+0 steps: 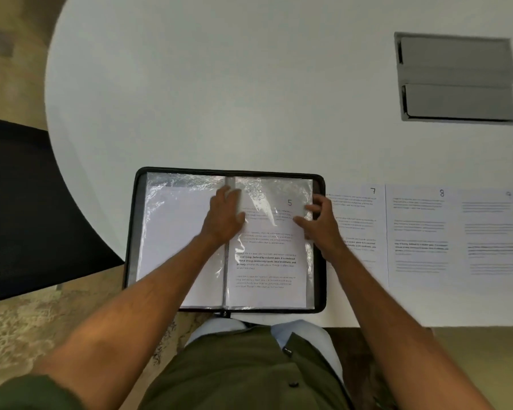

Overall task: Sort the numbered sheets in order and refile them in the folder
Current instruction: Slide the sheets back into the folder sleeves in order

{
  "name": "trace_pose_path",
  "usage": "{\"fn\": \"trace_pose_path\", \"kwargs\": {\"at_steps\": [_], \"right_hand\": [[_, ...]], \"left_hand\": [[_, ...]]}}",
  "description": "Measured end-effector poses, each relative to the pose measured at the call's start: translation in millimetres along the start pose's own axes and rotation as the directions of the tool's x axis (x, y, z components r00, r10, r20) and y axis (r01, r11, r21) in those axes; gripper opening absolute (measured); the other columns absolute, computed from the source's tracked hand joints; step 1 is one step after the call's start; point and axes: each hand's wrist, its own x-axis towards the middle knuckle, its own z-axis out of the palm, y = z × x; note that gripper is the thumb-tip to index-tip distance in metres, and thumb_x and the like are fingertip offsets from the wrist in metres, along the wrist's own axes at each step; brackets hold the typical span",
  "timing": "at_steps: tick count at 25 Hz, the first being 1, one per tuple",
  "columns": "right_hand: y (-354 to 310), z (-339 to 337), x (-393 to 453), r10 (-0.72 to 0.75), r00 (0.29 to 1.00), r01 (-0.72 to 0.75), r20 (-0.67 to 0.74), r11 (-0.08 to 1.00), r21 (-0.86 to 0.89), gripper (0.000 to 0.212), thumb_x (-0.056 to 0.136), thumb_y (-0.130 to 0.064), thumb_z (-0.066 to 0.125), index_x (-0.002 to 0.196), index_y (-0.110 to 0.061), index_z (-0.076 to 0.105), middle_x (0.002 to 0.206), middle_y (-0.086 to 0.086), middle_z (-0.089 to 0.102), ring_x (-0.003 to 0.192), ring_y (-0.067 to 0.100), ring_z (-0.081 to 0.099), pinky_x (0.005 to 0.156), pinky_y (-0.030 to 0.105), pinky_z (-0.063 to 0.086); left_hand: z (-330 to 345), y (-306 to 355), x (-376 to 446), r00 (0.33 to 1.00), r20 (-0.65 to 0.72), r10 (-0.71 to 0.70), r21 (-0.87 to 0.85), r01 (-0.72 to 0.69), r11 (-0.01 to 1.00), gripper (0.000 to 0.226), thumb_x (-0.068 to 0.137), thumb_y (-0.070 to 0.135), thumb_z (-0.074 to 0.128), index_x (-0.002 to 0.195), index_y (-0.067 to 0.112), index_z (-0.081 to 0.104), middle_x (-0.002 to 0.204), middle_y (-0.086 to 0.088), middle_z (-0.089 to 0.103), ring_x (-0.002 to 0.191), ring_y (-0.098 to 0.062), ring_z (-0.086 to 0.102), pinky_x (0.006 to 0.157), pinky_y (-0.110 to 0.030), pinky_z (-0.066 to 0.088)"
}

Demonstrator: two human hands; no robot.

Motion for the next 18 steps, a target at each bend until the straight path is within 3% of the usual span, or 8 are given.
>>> {"fn": "trace_pose_path", "kwargs": {"at_steps": [2, 5, 7, 10, 12, 15, 18], "right_hand": [[16, 3, -22, 0.058, 0.997, -0.056, 0.052, 0.998, -0.03, 0.067, 0.088, -0.016, 0.08, 0.143, -0.019, 0.043, 0.128, 0.005, 0.061, 0.105, 0.018, 0.066, 0.073, 0.034, 0.059], [30, 8, -48, 0.184, 0.974, -0.171, 0.135, 0.98, -0.101, 0.045, 0.094, -0.021, 0.073, 0.135, -0.009, 0.057, 0.121, 0.008, 0.07, 0.095, 0.017, 0.07, 0.064, 0.024, 0.055], [30, 13, -64, 0.248, 0.947, -0.222, 0.203, 0.964, -0.146, 0.035, 0.098, -0.03, 0.068, 0.127, -0.011, 0.066, 0.112, 0.007, 0.075, 0.086, 0.016, 0.072, 0.06, 0.023, 0.052], [15, 27, -84, 0.228, 0.95, -0.214, 0.211, 0.973, -0.089, 0.029, 0.098, -0.036, 0.067, 0.12, -0.018, 0.071, 0.099, -0.002, 0.078, 0.087, 0.016, 0.074, 0.071, 0.028, 0.055], [3, 43, -93, 0.195, 0.952, -0.208, 0.237, 0.978, 0.031, 0.023, 0.097, -0.033, 0.069, 0.115, -0.019, 0.071, 0.096, -0.005, 0.079, 0.086, 0.014, 0.076, 0.071, 0.023, 0.057], [-13, 82, -104, 0.139, 0.925, -0.189, 0.352, 0.976, 0.11, 0.032, 0.096, -0.03, 0.07, 0.124, -0.014, 0.068, 0.108, 0.002, 0.079, 0.096, 0.019, 0.076, 0.076, 0.026, 0.059], [-27, 124, -112, 0.108, 0.889, -0.152, 0.446, 0.986, 0.065, 0.034, 0.097, -0.031, 0.068, 0.126, -0.012, 0.067, 0.112, 0.007, 0.077, 0.101, 0.023, 0.075, 0.085, 0.031, 0.06]], "left_hand": [[10, -2, -28, 0.998, 0.058, -0.009, -0.066, 0.012, 0.998, 0.06, 0.09, 0.035, 0.054, 0.139, 0.0, 0.047, 0.143, -0.027, 0.044, 0.138, -0.041, 0.035, 0.112, -0.05, 0.032], [20, -10, -59, 0.994, 0.081, -0.071, -0.254, 0.089, 0.963, 0.039, 0.089, 0.018, 0.065, 0.124, 0.005, 0.056, 0.122, -0.013, 0.057, 0.122, -0.035, 0.052, 0.102, -0.044, 0.045], [22, -9, -77, 0.984, 0.12, -0.13, -0.362, 0.165, 0.917, 0.043, 0.093, 0.012, 0.066, 0.134, 0.006, 0.055, 0.127, -0.006, 0.055, 0.12, -0.026, 0.054, 0.1, -0.035, 0.045], [18, -14, -95, 0.954, 0.19, -0.234, -0.431, 0.295, 0.853, 0.049, 0.099, 0.027, 0.065, 0.143, 0.014, 0.051, 0.136, 0.001, 0.053, 0.122, -0.022, 0.055, 0.106, -0.035, 0.045], [11, -24, -100, 0.929, 0.232, -0.29, -0.541, 0.371, 0.755, 0.049, 0.097, 0.044, 0.063, 0.139, 0.021, 0.054, 0.135, 0.001, 0.058, 0.121, -0.022, 0.058, 0.106, -0.039, 0.048], [-9, -34, -108, 0.894, 0.291, -0.34, -0.707, 0.44, 0.553, 0.032, 0.1, 0.05, 0.057, 0.12, 0.025, 0.061, 0.126, -0.004, 0.065, 0.106, -0.021, 0.064, 0.09, -0.035, 0.052], [-27, -46, -117, 0.886, 0.341, -0.314, -0.779, 0.453, 0.434, 0.049, 0.1, 0.062, 0.048, 0.124, 0.023, 0.065, 0.122, -0.004, 0.071, 0.11, -0.024, 0.067, 0.097, -0.041, 0.054]]}}
